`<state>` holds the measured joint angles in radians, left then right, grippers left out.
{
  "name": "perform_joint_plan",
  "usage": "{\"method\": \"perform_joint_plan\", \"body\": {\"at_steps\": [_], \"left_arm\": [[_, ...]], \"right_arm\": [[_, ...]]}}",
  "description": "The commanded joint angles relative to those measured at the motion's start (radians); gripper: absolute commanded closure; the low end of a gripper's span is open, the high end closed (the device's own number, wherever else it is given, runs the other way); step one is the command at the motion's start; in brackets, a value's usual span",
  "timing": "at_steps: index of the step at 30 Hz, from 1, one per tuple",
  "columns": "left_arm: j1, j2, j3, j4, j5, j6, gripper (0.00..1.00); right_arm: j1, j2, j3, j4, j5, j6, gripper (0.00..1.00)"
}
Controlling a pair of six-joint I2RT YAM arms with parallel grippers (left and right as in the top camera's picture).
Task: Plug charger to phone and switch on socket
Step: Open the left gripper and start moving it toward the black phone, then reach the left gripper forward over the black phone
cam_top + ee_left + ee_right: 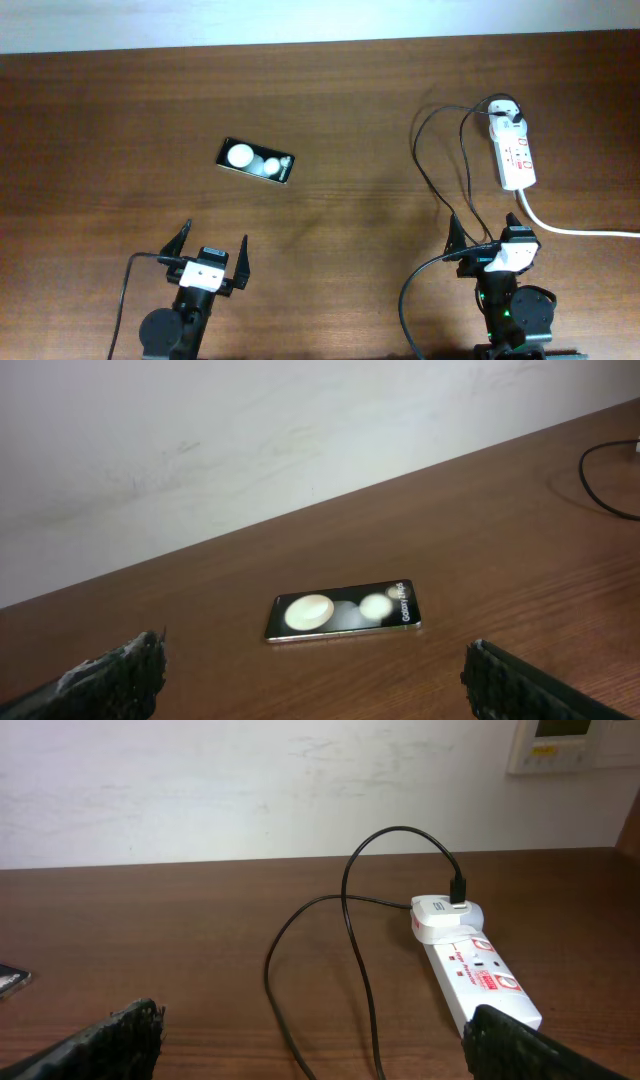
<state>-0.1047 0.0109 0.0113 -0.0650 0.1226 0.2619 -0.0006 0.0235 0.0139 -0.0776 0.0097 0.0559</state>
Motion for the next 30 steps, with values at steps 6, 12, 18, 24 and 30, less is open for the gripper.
{"method": "perform_joint_plan", "body": {"at_steps": [6,12,18,24,30], "left_arm": [[-0.004,-0.006,-0.002,-0.001,0.012,-0.199,0.01],[-0.004,-0.006,0.009,-0.001,0.076,-0.282,0.01],[-0.004,-0.004,0.126,-0.163,0.098,-0.281,0.01],[-0.004,0.048,0.189,-0.221,0.091,-0.281,0.01],[-0.004,0.173,0.275,-0.226,0.091,-0.28,0.01]], "right_arm": [[-0.006,0.003,-0.008,-0.004,0.002,0.003,0.01],[-0.006,0.003,-0.008,-0.004,0.002,0.003,0.01],[-0.006,0.003,-0.008,-0.004,0.002,0.003,0.01],[-0.006,0.003,-0.008,-0.004,0.002,0.003,0.01],[-0.006,0.003,-0.008,-0.004,0.002,0.003,0.01]]}}
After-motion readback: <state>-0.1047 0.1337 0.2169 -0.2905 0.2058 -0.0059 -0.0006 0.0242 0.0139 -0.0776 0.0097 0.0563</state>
